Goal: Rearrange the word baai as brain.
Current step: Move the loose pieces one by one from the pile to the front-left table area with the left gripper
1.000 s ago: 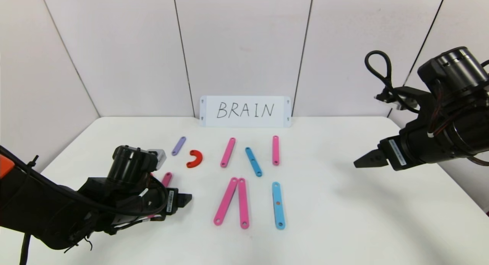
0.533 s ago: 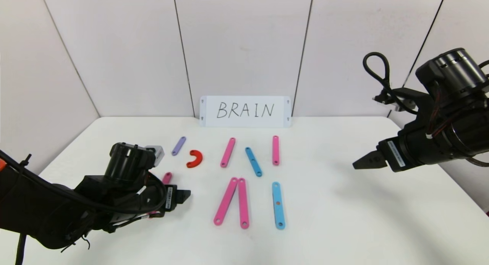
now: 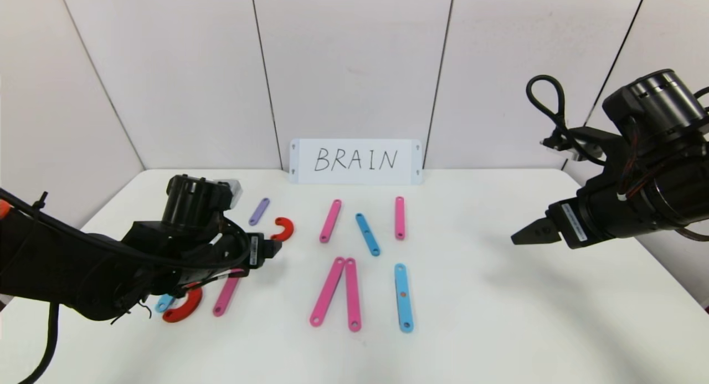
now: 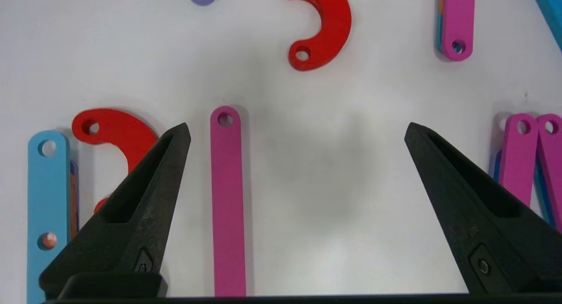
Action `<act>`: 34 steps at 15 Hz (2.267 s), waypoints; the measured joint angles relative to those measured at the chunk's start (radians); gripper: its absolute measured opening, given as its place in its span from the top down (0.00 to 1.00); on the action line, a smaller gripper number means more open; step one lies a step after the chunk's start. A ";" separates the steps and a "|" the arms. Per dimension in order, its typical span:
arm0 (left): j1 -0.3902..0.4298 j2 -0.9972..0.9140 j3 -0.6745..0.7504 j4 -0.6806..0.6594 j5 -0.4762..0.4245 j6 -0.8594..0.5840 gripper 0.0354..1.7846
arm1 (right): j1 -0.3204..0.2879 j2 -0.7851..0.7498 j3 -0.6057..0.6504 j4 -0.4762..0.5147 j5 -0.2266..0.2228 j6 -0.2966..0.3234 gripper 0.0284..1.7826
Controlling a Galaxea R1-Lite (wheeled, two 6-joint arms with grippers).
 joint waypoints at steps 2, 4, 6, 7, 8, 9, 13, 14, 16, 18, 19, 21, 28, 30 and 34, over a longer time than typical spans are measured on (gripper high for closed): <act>0.000 0.021 -0.072 0.039 0.000 0.000 0.04 | 0.000 0.001 0.000 0.000 0.000 0.000 0.02; -0.010 0.066 -0.143 0.062 0.000 -0.001 0.04 | -0.002 0.001 0.000 -0.009 -0.001 0.000 0.02; -0.016 0.113 -0.198 0.066 -0.001 0.000 0.04 | -0.004 0.003 0.002 -0.027 -0.004 0.000 0.02; -0.017 0.132 -0.222 0.067 0.000 0.000 0.04 | -0.004 0.003 0.003 -0.027 -0.004 0.001 0.02; -0.018 0.151 -0.244 0.070 -0.001 0.000 0.04 | -0.004 0.003 0.003 -0.027 -0.004 0.001 0.02; -0.019 0.167 -0.259 0.077 -0.001 0.000 0.04 | -0.004 0.004 0.003 -0.028 -0.004 0.001 0.02; -0.023 0.200 -0.279 0.078 0.001 0.003 0.04 | -0.002 0.017 0.003 -0.029 -0.024 0.002 0.02; -0.023 0.204 -0.280 0.075 0.001 0.005 0.04 | -0.001 0.019 0.004 -0.029 -0.026 0.002 0.02; -0.023 0.213 -0.286 0.073 0.001 0.020 0.04 | 0.000 0.023 0.005 -0.029 -0.027 0.001 0.02; -0.024 0.226 -0.290 0.072 0.000 0.027 0.04 | 0.000 0.026 0.005 -0.029 -0.028 0.002 0.02; -0.024 0.233 -0.292 0.072 0.001 0.027 0.04 | 0.000 0.028 0.005 -0.029 -0.028 0.002 0.02; -0.024 0.251 -0.299 0.075 0.001 0.026 0.04 | 0.000 0.029 0.005 -0.029 -0.028 0.002 0.02; -0.031 0.284 -0.309 0.073 0.001 0.024 0.04 | 0.000 0.032 0.004 -0.029 -0.028 0.001 0.02; -0.031 0.290 -0.309 0.072 0.000 0.024 0.04 | 0.000 0.032 0.004 -0.029 -0.028 0.002 0.02; -0.031 0.295 -0.307 0.073 0.011 0.052 0.04 | 0.000 0.032 0.004 -0.029 -0.027 0.001 0.02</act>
